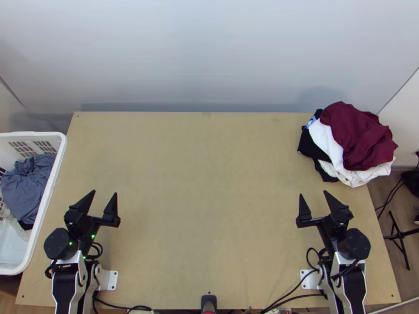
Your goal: Fold the t-shirt
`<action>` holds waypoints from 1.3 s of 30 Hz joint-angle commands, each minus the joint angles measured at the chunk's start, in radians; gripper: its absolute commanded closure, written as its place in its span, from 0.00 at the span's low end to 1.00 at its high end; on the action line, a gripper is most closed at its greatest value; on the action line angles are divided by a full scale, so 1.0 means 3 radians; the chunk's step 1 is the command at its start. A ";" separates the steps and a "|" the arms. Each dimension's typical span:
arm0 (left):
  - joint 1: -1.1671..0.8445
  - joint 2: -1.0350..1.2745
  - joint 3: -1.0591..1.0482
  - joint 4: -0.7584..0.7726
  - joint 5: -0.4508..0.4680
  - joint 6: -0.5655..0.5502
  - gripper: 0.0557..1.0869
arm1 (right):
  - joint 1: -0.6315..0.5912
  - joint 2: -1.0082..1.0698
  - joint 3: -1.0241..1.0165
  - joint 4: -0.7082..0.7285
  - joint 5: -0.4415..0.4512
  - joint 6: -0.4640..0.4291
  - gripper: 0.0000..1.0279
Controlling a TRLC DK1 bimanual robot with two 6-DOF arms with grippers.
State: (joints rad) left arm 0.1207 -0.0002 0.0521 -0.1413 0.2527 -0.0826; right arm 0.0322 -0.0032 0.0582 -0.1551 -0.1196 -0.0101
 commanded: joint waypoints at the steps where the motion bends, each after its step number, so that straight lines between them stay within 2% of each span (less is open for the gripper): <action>1: 0.0001 -0.0004 0.0000 0.0001 0.0001 -0.0006 0.05 | 0.0000 0.0001 0.0000 0.0000 0.0000 0.0003 0.04; 6: 0.0001 0.0001 0.0000 0.0001 0.0001 -0.0006 0.05 | 0.0005 0.0001 0.0000 0.0000 0.0000 0.0029 0.04; 10: 0.0001 0.0001 0.0005 0.0001 0.0001 -0.0006 0.05 | 0.0010 0.0001 0.0000 0.0000 0.0000 0.0320 0.04; 16: -0.0065 -0.0004 0.0000 0.0011 0.0001 -0.0011 0.05 | -0.0015 -0.0005 0.0000 0.0006 0.0041 0.0315 0.04; 19: 0.0058 -0.0004 0.0005 0.0083 -0.0116 0.0015 0.05 | -0.0072 -0.0010 0.0072 0.0041 0.0071 0.0381 0.04; 23: 0.0206 0.0001 0.0092 0.0154 -0.0167 0.0229 0.05 | -0.0327 0.0001 0.0108 0.0445 0.0102 0.0422 0.04; 26: 0.0206 0.0006 0.0235 0.0195 -0.0167 0.0255 0.05 | -0.0338 0.0041 0.0210 0.0727 0.0102 0.0427 0.04; 29: 0.0191 0.0016 0.0333 0.0251 -0.0167 0.0255 0.05 | -0.0302 0.0420 0.0491 0.0880 0.0102 0.0433 0.04; 34: 0.0247 0.0292 0.0486 0.0374 -0.0183 0.0199 0.05 | -0.0271 0.1402 0.1243 0.0752 0.0102 0.0443 0.04; 37: 0.0293 0.0742 0.0711 0.0405 -0.0183 0.0071 0.05 | -0.0189 0.1565 0.1463 0.0870 0.0240 0.0484 0.04; 39: 0.0283 0.1223 0.1002 0.0221 -0.0183 0.0066 0.05 | -0.0123 0.1785 0.1657 0.0849 0.0291 0.0489 0.04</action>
State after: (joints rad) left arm 0.1925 0.1169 0.2001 -0.0456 0.1982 -0.0319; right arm -0.0399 0.3309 0.3717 0.0788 -0.0742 0.1238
